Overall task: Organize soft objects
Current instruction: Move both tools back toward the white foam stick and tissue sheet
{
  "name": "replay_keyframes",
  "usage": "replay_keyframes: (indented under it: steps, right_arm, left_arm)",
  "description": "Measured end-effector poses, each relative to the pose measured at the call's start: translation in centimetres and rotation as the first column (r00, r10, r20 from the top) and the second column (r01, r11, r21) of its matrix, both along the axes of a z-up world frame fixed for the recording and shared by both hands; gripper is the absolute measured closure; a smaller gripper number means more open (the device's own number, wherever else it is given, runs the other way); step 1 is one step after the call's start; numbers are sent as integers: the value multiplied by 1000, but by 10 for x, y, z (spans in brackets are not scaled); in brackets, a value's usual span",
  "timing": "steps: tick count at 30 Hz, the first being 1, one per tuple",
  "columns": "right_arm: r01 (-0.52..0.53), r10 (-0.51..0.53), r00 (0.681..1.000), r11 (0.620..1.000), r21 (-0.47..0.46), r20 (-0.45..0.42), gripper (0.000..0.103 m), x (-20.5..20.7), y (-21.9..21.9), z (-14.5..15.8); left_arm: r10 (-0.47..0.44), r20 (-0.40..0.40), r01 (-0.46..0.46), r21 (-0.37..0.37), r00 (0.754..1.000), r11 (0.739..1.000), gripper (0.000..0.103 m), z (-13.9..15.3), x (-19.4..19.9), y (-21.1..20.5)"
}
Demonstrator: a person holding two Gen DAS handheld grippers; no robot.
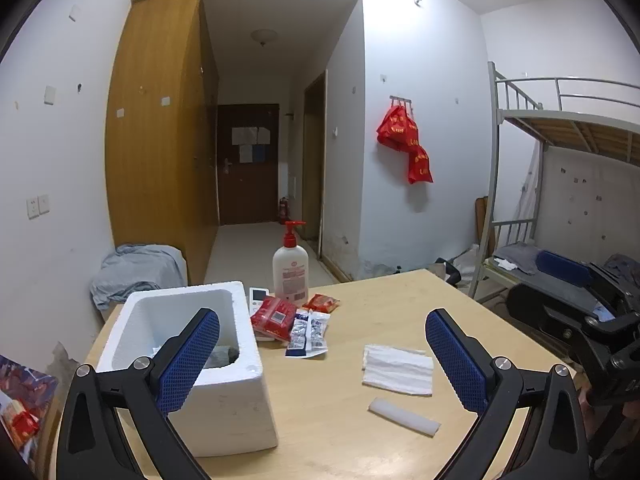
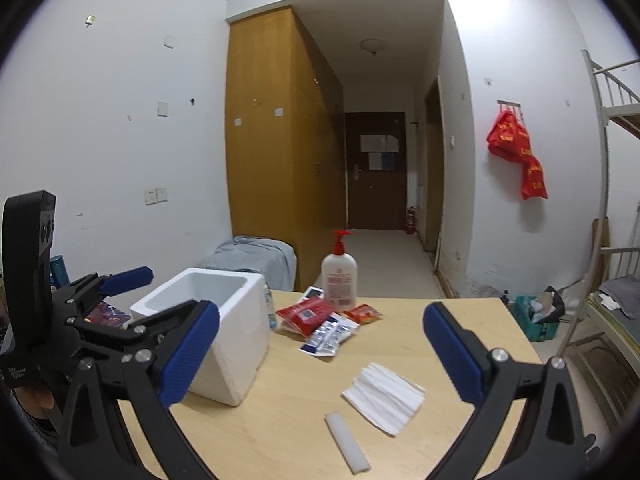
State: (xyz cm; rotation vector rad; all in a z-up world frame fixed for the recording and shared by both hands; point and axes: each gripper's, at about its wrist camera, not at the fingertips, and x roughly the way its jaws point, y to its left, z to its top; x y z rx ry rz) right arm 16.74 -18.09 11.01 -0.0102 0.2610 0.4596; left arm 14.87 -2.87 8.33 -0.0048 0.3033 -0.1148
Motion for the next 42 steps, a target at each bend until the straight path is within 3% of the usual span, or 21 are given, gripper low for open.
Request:
replay_keyframes:
  steps: [8,18,25,42]
  right_arm:
    - [51,-51,999,999,-2,-18,0,-2,-17,-9]
    - [66,-66,997,998,3,-35,0,-6,-34,-28]
    - [82,-81,995,996,27,-50,0,-5,-43,-43]
    - [83,-84,992,996,-11,-91,0,-2,-45,-77]
  left_arm:
    - [-1,8,1,1,1000,1000,0,-11,-1,-15]
    - [25,45,-23,-52,999,998,0,-31,-12,-16]
    - [15,34,-13,-55,999,998,0,-50,-13,-19]
    - [4,-35,-7,-84,999,996,0,-90,-8,-18]
